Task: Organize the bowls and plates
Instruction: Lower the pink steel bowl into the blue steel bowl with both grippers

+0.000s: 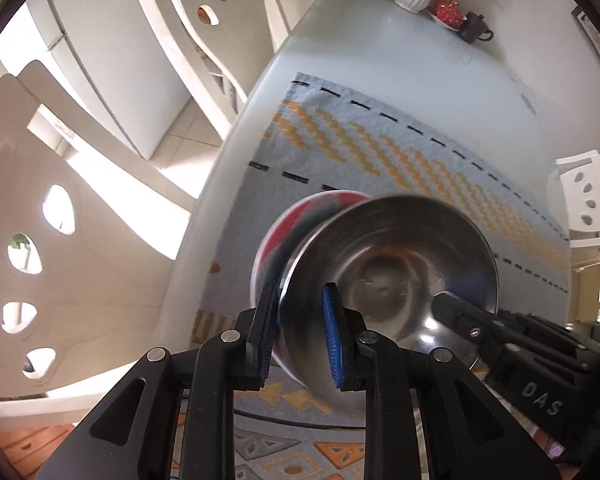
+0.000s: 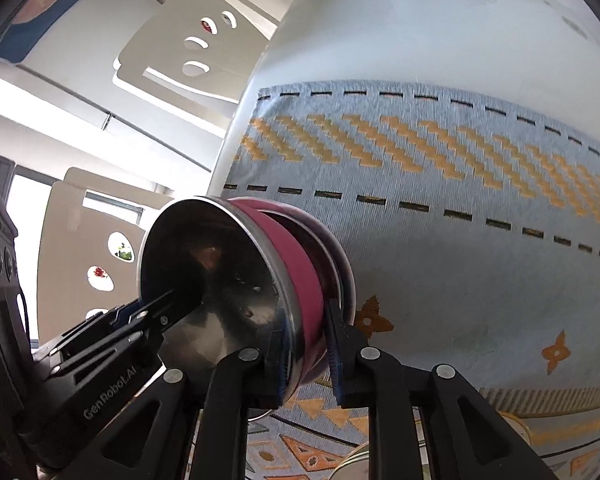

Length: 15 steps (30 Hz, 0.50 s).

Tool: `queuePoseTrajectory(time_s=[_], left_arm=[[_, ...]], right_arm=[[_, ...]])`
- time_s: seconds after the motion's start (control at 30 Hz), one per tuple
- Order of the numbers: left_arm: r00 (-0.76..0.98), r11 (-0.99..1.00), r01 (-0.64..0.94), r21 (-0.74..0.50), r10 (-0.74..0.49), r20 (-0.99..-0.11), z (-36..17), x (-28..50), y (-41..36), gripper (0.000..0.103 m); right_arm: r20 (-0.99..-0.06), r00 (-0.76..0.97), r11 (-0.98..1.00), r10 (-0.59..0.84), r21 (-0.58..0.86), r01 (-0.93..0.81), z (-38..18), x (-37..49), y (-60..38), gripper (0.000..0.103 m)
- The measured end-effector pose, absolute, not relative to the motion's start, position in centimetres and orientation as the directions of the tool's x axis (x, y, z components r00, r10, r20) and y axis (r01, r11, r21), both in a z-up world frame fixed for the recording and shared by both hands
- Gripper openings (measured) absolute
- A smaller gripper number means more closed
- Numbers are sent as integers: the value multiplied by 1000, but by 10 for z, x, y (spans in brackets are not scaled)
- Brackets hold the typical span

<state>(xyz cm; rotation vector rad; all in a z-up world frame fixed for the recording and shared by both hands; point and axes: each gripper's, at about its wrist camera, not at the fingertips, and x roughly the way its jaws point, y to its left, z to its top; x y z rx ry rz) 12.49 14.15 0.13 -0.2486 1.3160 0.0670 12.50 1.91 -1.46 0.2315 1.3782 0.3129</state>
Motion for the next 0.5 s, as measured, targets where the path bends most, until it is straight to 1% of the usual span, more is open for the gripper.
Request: queuePoseTrajectory(time_s=[0.03,0.1,0.17,0.2,0.3,0.4,0.5], left_arm=[[251,972,-191,-137,-87,-964,0,126,143,22],[246,967,-185,-174,-126,-961,-3,127,145,28],[232,964,-182,-195,-150,-961,-7,129,146,30],[223,964,-179,-195,-154,-963,-10,130,145,30],[215,967,-167,-191,-153,-965,-12,131,142,31],[210,965,-168,-202,-165,-964,-12,131,140,36],[241,959,-173,-226,-181,-953,-2,128,144,44]], right_arm=[[-922,163,936,350,342,-80,-14,127,19,23],[-912,164,926,377,370,-69,-14,129,17,25],[-908,159,922,388,384,-58,-17,133,15,41],[-914,161,927,374,370,-54,-18,134,14,55],[-910,158,923,384,381,-51,-21,134,11,56],[-912,121,920,391,389,-36,-33,136,10,56],[-902,83,905,424,424,-22,-47,136,11,56]])
